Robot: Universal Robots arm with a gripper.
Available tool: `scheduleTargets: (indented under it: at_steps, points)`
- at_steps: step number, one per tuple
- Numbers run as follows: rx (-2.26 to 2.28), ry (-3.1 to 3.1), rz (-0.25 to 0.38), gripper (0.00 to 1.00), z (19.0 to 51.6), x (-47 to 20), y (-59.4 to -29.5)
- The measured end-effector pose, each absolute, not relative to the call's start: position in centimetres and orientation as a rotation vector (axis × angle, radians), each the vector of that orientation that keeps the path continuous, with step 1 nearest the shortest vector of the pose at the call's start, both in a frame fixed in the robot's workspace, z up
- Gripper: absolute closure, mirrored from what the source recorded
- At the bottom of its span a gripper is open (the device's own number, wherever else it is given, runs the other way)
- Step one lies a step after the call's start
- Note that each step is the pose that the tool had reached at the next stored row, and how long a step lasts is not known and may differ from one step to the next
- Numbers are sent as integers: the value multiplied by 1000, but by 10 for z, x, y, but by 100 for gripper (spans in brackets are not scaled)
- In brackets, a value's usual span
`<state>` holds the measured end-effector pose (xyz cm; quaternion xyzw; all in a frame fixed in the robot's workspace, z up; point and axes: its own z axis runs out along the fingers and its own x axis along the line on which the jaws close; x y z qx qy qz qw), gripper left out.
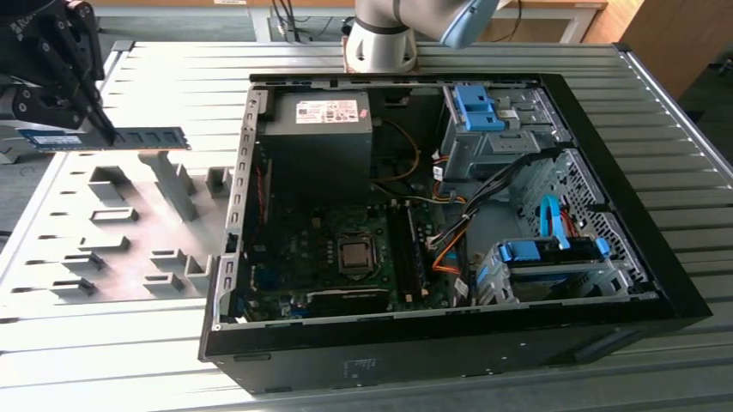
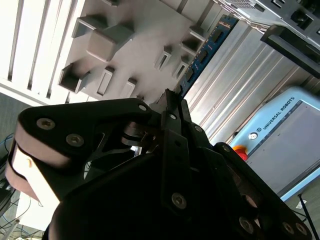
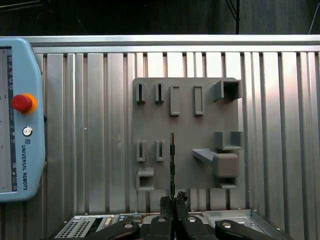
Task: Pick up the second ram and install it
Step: 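Pick up the second ram and move it above second insertion slot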
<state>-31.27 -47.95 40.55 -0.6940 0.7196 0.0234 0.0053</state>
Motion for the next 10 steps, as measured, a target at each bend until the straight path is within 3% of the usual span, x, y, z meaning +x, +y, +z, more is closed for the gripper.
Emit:
scheduleTargets:
  at_steps: [10]
  points:
    - [-2173,2253,73,86,406,-310,-479]
